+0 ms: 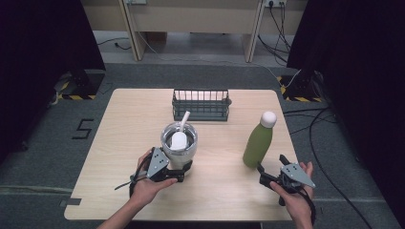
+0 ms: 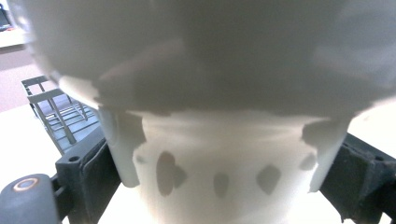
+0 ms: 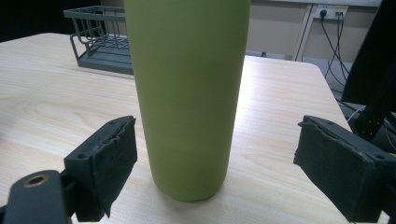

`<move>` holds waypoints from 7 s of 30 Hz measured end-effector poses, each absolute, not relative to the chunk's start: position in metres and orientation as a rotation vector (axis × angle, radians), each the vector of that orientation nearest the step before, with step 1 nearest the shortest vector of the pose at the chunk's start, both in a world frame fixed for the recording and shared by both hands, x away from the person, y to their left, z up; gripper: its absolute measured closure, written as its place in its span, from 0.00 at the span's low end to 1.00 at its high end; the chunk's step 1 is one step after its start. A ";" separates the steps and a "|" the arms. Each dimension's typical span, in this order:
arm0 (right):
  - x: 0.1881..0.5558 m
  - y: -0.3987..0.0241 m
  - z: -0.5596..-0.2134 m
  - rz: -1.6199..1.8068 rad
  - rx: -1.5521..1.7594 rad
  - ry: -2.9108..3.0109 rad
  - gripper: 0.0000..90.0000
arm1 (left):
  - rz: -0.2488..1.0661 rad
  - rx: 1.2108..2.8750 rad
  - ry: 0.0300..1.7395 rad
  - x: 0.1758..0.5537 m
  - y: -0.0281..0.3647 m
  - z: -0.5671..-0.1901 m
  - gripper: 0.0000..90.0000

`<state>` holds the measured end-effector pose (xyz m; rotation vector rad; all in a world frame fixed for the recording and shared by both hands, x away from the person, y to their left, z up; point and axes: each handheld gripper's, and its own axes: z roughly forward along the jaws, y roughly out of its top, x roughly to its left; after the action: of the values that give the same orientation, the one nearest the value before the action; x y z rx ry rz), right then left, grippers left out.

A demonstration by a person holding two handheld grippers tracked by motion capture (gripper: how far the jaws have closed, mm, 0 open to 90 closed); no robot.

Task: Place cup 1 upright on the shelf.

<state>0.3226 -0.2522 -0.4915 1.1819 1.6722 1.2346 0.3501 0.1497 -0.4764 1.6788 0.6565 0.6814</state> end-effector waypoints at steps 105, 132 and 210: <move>0.322 -0.254 -0.492 1.252 1.192 1.667 0.15 | 0.822 1.601 0.723 0.475 0.124 -0.406 0.11; 0.322 -0.255 -0.493 1.258 1.193 1.666 0.15 | 0.850 1.582 0.738 0.505 0.113 -0.390 0.11; 0.324 -0.254 -0.497 1.262 1.199 1.680 0.15 | 0.906 1.558 0.962 0.598 0.105 -0.404 0.11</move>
<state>0.3236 -0.2537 -0.4973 1.1988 1.6797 1.2620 0.5982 0.1048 -0.4041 1.5578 0.9620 0.9063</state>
